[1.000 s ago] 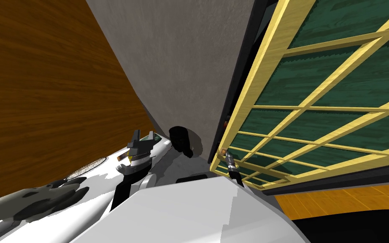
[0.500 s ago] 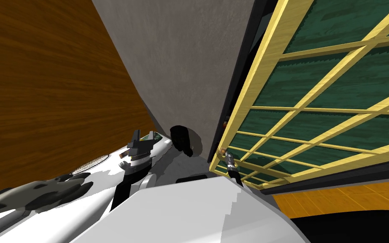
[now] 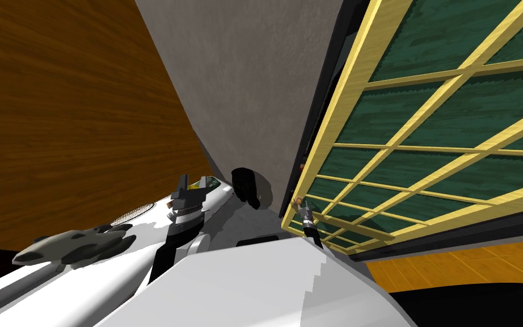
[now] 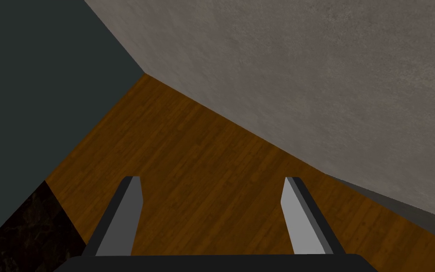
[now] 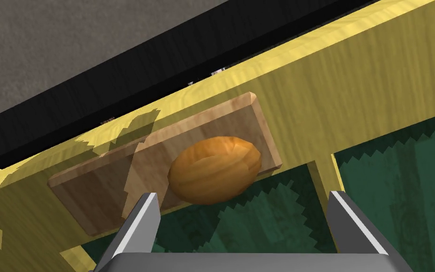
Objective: Pull the door open
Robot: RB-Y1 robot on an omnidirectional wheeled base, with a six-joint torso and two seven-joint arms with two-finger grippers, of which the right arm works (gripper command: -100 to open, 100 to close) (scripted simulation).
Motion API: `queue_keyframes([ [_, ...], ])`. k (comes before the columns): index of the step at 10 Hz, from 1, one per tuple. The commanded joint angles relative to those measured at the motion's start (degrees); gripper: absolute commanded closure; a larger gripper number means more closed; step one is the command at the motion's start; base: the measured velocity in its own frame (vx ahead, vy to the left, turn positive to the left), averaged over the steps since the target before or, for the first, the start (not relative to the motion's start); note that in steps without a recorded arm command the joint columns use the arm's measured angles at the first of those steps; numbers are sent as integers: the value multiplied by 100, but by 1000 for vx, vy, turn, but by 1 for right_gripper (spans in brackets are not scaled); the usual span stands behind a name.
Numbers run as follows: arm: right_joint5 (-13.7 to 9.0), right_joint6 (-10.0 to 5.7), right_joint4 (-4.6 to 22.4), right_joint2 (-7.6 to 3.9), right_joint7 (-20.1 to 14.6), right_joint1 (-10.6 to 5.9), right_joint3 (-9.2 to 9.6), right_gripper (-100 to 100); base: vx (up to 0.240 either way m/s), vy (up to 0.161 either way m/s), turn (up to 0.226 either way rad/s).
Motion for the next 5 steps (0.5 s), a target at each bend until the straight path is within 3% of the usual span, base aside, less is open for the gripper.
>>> queue_keyframes([
  [1,-136,17,-12,40,-286,-39,54,-100,-67,-9,46],
  [5,-337,48,-32,103,-847,-101,133,-100,-50,-8,21],
])
